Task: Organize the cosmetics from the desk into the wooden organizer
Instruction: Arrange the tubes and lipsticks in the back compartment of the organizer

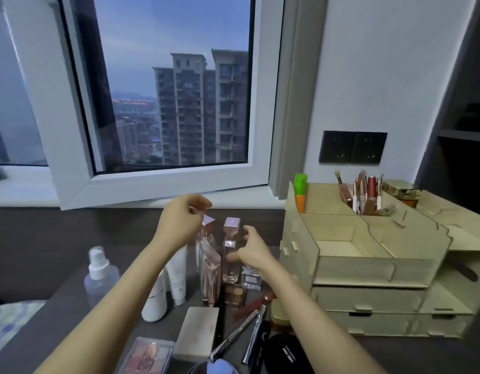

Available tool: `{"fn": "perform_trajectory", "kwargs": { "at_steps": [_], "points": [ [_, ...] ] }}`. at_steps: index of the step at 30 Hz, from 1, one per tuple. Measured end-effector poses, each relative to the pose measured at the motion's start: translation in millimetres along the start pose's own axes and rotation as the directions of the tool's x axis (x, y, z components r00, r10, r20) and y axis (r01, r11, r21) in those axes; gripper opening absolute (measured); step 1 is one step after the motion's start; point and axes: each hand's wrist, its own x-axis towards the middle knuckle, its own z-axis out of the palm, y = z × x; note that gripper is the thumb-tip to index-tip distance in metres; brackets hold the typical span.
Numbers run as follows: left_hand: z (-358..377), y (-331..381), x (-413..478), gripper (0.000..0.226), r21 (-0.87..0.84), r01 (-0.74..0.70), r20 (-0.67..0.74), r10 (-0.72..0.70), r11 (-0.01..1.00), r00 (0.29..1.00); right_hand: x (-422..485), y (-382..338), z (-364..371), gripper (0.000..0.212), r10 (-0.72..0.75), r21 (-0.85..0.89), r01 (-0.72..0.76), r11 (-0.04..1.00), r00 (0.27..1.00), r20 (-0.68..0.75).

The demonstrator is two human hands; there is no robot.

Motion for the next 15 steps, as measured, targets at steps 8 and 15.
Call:
{"fn": "perform_trajectory", "kwargs": {
  "at_steps": [8, 15],
  "points": [
    [4.5, -18.3, 7.5, 0.032, -0.023, 0.026, 0.006, -0.026, 0.999, 1.000, 19.3, 2.4, 12.1, 0.062, -0.053, -0.061, 0.053, 0.997, 0.999, 0.006],
    [-13.1, -29.5, -11.2, 0.022, 0.158, 0.015, 0.125, -0.035, 0.987, 0.992, 8.3, 7.2, 8.7, 0.065, -0.122, -0.294, 0.102, 0.950, 0.991, -0.052]
  ]
}}
